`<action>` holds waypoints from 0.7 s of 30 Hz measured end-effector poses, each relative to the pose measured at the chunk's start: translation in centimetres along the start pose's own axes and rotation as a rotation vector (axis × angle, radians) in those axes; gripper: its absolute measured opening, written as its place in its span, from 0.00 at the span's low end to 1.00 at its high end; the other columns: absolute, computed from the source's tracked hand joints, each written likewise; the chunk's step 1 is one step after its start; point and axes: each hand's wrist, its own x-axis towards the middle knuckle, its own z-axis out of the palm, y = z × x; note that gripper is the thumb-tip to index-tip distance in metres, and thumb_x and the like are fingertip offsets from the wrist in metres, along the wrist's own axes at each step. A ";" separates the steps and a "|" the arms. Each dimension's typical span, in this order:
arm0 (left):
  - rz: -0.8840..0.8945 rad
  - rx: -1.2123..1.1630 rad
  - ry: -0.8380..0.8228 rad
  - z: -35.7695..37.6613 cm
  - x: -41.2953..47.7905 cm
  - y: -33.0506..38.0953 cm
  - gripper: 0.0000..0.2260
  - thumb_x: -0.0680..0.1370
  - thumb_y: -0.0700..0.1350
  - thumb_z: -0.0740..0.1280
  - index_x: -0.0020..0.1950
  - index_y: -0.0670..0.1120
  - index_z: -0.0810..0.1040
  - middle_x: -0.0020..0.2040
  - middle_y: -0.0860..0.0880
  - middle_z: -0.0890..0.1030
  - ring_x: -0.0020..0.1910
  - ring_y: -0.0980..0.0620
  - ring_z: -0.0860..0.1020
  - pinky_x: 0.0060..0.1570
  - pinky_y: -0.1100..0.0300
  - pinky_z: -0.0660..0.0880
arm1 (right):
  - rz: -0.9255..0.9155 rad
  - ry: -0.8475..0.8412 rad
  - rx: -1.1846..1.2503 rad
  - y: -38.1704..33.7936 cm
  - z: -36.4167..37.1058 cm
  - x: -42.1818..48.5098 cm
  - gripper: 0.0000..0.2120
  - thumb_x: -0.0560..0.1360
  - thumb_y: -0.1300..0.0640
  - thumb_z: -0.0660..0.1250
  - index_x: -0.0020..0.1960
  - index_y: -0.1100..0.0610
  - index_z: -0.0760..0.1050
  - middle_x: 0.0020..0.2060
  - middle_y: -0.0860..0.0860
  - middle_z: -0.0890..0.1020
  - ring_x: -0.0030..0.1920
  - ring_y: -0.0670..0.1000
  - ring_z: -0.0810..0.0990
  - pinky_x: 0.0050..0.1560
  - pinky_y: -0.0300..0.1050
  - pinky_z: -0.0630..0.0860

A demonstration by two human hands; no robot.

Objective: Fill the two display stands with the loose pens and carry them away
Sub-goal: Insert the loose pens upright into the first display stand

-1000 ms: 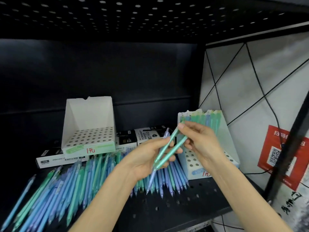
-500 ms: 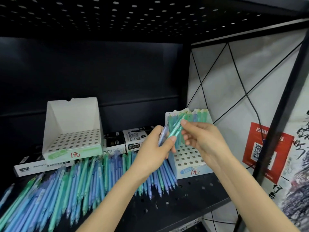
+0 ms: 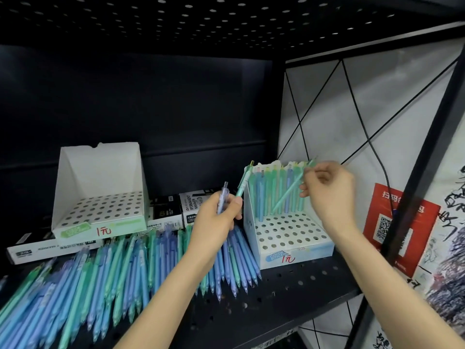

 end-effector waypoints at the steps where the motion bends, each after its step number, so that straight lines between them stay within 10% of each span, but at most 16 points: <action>1: -0.004 -0.010 0.006 0.0 0.1 -0.1 0.08 0.79 0.47 0.63 0.40 0.47 0.73 0.32 0.53 0.76 0.28 0.57 0.69 0.28 0.70 0.67 | -0.034 -0.019 -0.048 0.3 0.5 -0.1 0.03 0.76 0.62 0.64 0.49 0.60 0.75 0.36 0.53 0.80 0.35 0.52 0.80 0.37 0.45 0.80; 17: -0.019 -0.064 -0.010 0.2 -0.3 -0.1 0.05 0.76 0.48 0.67 0.40 0.50 0.78 0.32 0.51 0.73 0.30 0.56 0.69 0.33 0.63 0.67 | -0.189 -0.199 -0.446 1.2 3.3 -0.5 0.08 0.75 0.55 0.66 0.45 0.59 0.79 0.37 0.51 0.83 0.39 0.51 0.80 0.42 0.45 0.76; 21: 0.025 -0.059 -0.057 0.3 -0.4 0.0 0.05 0.76 0.47 0.67 0.41 0.49 0.79 0.30 0.57 0.74 0.29 0.61 0.70 0.34 0.67 0.67 | -0.139 -0.246 -0.081 -1.2 2.4 -2.3 0.13 0.76 0.47 0.63 0.44 0.55 0.80 0.35 0.44 0.82 0.36 0.42 0.79 0.40 0.38 0.75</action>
